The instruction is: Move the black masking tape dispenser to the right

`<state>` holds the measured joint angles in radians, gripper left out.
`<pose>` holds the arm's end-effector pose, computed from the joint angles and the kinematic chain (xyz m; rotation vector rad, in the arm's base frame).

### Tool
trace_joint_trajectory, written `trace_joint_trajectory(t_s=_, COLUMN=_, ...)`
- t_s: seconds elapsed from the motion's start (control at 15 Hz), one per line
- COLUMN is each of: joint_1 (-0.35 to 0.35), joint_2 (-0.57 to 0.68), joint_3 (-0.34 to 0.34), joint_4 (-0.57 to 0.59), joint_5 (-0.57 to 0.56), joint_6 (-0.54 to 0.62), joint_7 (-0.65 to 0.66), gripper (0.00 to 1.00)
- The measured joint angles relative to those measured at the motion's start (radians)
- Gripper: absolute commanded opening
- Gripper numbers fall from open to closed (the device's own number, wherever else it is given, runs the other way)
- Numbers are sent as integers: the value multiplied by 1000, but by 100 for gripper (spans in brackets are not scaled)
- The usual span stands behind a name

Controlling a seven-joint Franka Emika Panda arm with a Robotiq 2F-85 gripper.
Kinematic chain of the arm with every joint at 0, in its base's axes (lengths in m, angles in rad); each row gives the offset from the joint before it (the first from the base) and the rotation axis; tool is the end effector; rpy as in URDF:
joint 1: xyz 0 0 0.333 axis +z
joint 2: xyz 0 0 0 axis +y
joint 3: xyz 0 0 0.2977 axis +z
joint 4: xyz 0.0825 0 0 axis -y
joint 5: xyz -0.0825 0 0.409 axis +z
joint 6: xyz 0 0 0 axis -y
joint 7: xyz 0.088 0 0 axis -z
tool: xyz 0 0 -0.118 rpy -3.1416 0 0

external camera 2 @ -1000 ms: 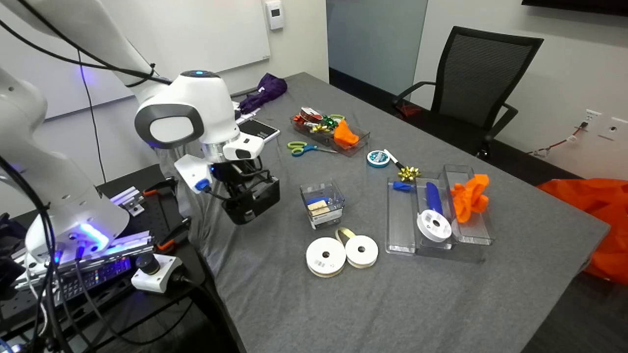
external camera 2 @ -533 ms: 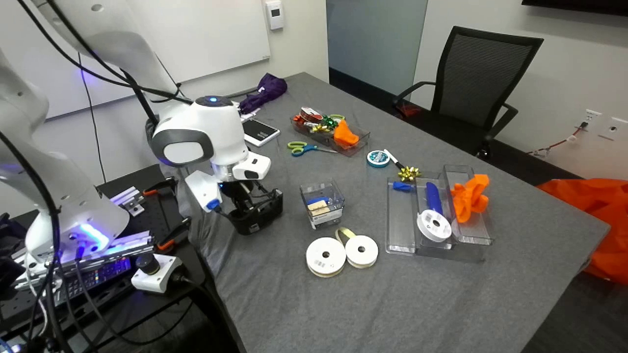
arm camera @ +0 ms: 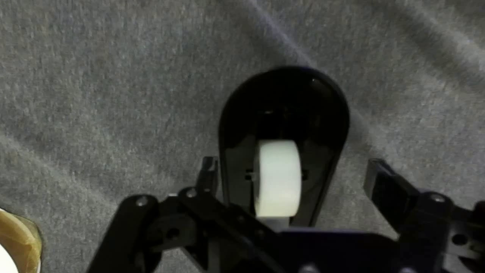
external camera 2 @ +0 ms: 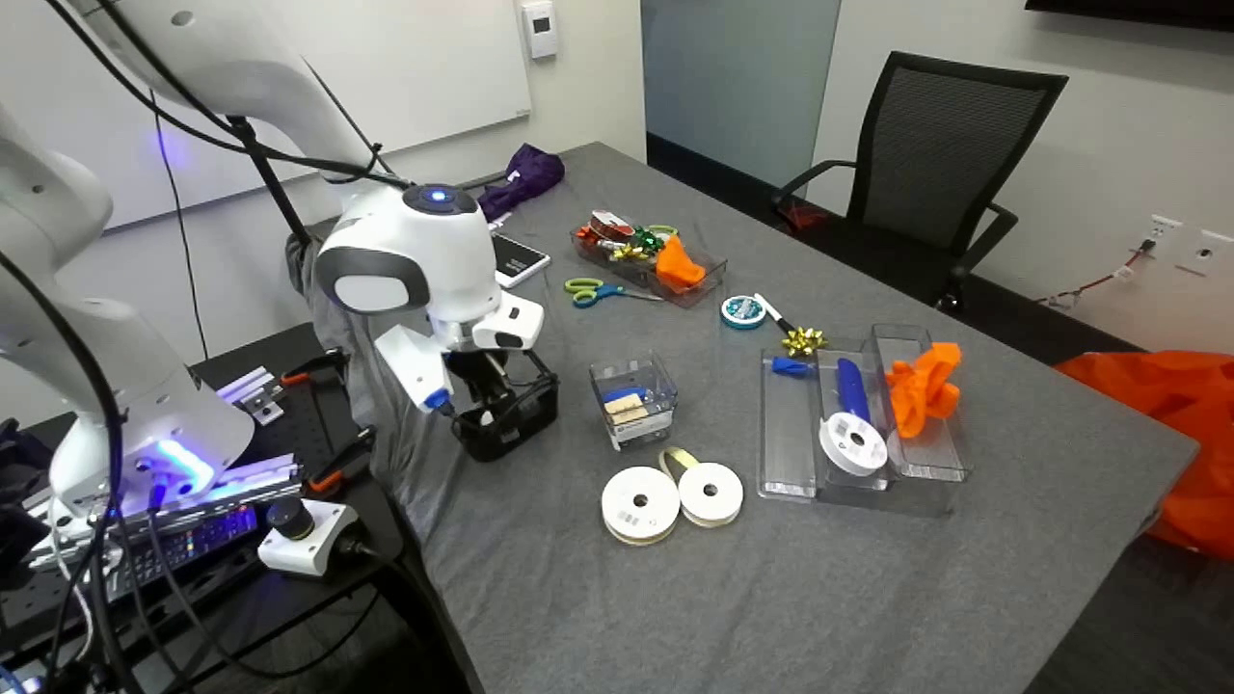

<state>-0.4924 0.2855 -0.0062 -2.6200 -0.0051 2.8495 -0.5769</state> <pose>0.3690 -0.2010 0.0943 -3.1119 -0.1299 0.0774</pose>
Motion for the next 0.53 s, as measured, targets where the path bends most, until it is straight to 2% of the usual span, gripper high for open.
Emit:
trace_joint_trajectory(t_s=0.27, joint_1=41, joint_2=-108, joint_3=-22, joint_4=0, joint_5=-7, joint_6=-183, joint_7=-13, gripper=100)
trace_joint_trajectory(t_s=0.53, joint_1=142, joint_2=-221, joint_3=-102, joint_4=-10, joint_5=-142, joint_6=-299, joint_7=72, gripper=100)
